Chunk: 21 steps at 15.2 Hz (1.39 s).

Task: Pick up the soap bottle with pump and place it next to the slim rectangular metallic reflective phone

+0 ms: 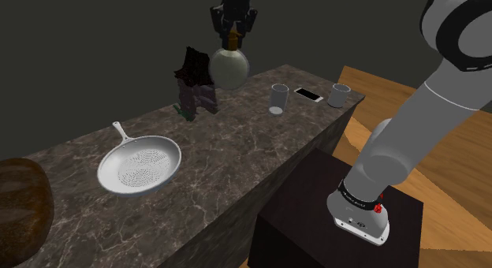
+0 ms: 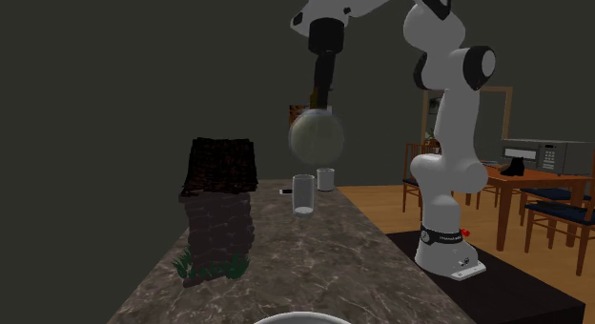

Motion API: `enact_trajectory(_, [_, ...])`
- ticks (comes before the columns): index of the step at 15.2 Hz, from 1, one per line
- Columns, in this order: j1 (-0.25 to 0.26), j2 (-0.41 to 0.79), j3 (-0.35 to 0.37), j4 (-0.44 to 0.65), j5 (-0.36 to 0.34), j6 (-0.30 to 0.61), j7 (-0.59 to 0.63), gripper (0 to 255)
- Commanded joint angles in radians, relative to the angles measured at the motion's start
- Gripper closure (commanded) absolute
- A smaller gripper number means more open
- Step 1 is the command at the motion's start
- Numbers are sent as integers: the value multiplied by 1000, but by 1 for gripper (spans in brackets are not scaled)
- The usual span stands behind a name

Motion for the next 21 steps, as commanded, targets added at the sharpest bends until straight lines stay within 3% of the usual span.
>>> enact_trajectory(1, [-17,-14,-27,-37,2,23,-46,255])
enact_trajectory(11, [-109,27,-160,-103,-5,122,-274,255])
enact_trajectory(21, [-203,168,-273,-42,2,194,-484,255])
